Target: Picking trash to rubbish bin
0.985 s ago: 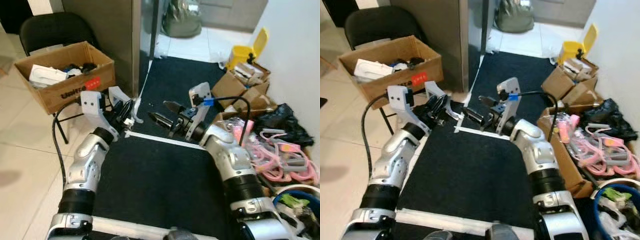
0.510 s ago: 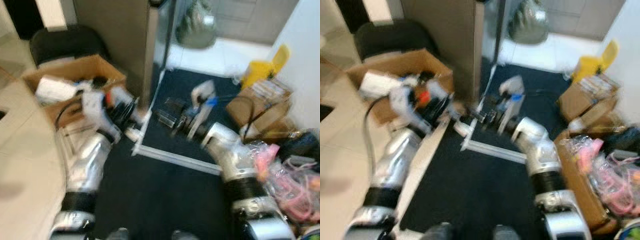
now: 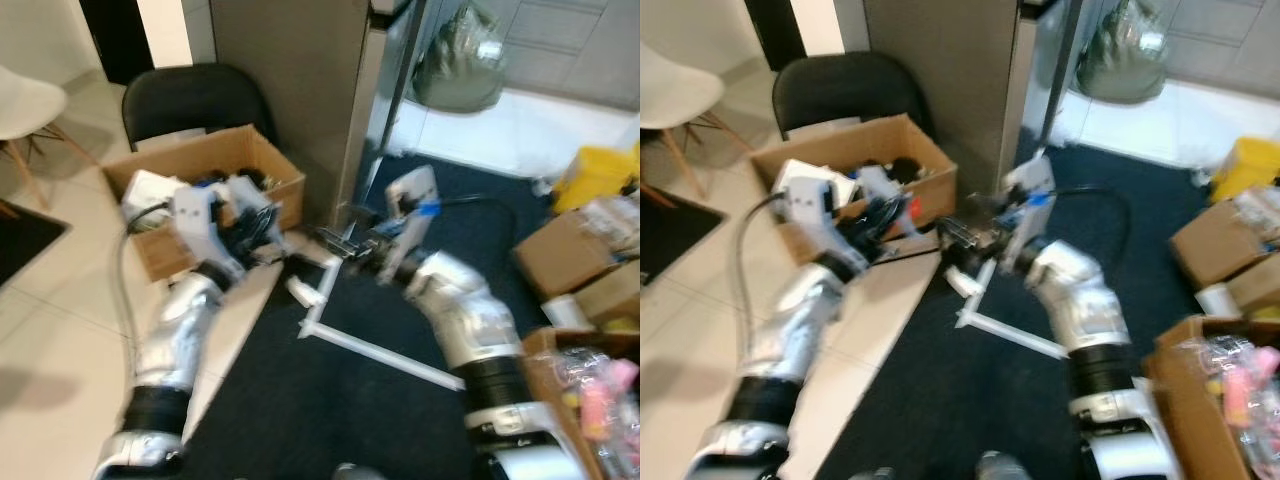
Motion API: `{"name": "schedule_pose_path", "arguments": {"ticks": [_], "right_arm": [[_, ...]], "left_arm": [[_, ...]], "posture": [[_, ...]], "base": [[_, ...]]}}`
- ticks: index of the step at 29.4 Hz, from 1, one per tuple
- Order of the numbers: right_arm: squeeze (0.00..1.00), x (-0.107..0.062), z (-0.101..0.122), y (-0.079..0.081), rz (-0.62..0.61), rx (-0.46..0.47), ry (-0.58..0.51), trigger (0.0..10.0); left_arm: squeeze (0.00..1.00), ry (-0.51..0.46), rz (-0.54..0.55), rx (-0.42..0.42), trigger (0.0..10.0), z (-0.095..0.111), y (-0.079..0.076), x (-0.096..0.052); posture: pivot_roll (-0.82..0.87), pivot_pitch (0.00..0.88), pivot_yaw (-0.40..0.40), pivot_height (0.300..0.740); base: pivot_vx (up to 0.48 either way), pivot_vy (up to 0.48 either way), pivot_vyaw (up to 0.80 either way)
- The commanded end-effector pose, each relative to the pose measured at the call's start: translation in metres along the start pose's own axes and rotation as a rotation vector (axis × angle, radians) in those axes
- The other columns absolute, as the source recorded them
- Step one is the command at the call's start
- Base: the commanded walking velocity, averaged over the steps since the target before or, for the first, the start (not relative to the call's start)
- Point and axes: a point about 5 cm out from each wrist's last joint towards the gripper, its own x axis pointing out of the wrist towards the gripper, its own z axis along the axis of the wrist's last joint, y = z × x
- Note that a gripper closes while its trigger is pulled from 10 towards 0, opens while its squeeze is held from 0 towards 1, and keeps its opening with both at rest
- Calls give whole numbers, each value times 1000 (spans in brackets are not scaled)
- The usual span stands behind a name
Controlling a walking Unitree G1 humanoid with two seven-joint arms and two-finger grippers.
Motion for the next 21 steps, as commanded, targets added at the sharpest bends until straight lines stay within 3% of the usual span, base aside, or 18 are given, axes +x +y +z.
{"name": "schedule_pose_path", "arguments": {"ticks": [1, 6, 21], "right_arm": [[0, -5, 3, -5, -29, -13, -3, 10000], [0, -6, 3, -8, -48, -29, 1, 10000], [0, -8, 4, -12, -78, -58, 1, 10000]], "left_arm": [[0, -8, 32, 21, 10000, 3, 8, -4], [0, -16, 85, 30, 10000, 10, 25, -11], [0, -10, 143, 49, 10000, 19, 48, -18]], "posture": [[-51, 0, -16, 740], [-43, 0, -21, 740], [-45, 0, -19, 740]], "base": [[480, 0, 0], [480, 0, 0], [480, 0, 0]]}}
